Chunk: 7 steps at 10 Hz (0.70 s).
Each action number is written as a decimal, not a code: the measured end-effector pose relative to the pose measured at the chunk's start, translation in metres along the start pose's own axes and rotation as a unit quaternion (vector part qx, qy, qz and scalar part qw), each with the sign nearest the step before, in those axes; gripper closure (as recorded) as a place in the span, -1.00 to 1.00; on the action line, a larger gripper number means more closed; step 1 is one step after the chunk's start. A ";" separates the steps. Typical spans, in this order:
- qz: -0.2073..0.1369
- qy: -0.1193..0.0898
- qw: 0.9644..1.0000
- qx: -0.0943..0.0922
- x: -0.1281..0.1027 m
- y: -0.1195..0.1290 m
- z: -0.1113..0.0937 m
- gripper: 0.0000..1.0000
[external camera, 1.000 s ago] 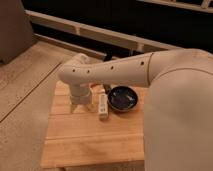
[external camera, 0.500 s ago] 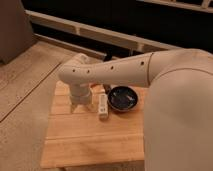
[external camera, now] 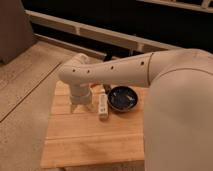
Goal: Push the eraser across the table
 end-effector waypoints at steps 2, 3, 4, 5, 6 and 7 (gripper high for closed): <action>0.000 0.000 1.000 0.000 0.000 0.000 0.000 -0.30; 0.000 0.000 1.000 0.000 0.000 0.000 0.000 -0.30; 0.000 0.000 1.000 0.000 0.000 0.000 0.000 -0.30; 0.000 0.000 1.000 0.000 0.000 0.000 0.000 -0.30; 0.000 0.000 1.000 0.000 0.000 0.000 0.000 -0.30; 0.000 0.000 1.000 0.000 0.000 0.000 0.000 -0.27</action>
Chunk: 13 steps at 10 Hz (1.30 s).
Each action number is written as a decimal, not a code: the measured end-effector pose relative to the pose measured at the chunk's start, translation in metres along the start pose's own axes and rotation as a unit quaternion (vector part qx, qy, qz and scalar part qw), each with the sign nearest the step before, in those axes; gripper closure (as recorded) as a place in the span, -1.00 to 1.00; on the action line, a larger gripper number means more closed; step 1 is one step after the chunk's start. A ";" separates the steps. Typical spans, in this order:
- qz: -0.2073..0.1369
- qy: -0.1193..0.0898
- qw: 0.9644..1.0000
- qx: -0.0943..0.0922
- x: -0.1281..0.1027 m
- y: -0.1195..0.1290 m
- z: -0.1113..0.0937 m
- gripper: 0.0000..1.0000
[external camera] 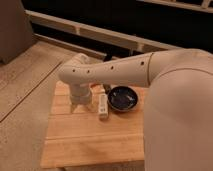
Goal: Push the eraser across the table
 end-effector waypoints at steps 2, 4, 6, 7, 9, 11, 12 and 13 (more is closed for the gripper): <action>0.000 0.000 1.000 0.000 0.000 0.000 0.000 0.07; 0.000 0.000 1.000 0.000 0.000 0.000 0.000 0.47; -0.001 0.001 1.000 0.003 0.000 0.001 0.000 0.83; 0.001 0.006 1.000 0.016 -0.006 0.003 0.008 0.99; 0.000 0.014 0.999 0.051 -0.024 -0.004 0.023 1.00; -0.003 0.016 0.996 0.086 -0.052 -0.021 0.033 1.00; -0.005 0.011 0.996 0.094 -0.067 -0.028 0.034 1.00; -0.007 0.009 0.995 0.095 -0.073 -0.031 0.034 1.00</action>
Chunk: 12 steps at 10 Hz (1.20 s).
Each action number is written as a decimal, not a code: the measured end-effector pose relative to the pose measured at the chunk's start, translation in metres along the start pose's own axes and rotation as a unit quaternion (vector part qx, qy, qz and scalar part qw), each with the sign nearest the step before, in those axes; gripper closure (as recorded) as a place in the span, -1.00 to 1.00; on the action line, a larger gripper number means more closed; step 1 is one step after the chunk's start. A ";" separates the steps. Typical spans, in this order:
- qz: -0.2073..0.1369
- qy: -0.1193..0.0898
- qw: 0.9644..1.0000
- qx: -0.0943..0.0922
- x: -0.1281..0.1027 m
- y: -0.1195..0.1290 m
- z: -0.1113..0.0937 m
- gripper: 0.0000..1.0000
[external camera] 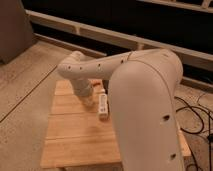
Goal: Push the eraser across the table
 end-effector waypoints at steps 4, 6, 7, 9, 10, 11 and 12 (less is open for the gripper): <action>-0.016 -0.073 0.995 -0.066 -0.058 -0.021 -0.013 1.00; -0.015 -0.095 0.991 -0.097 -0.066 -0.039 -0.020 1.00; -0.014 -0.108 0.988 -0.106 -0.069 -0.054 -0.025 1.00; -0.016 -0.110 0.988 -0.108 -0.069 -0.054 -0.026 1.00; -0.018 -0.109 0.988 -0.111 -0.068 -0.050 -0.026 1.00; -0.020 -0.108 0.988 -0.108 -0.068 -0.052 -0.025 1.00; -0.021 -0.108 0.989 -0.102 -0.068 -0.053 -0.022 1.00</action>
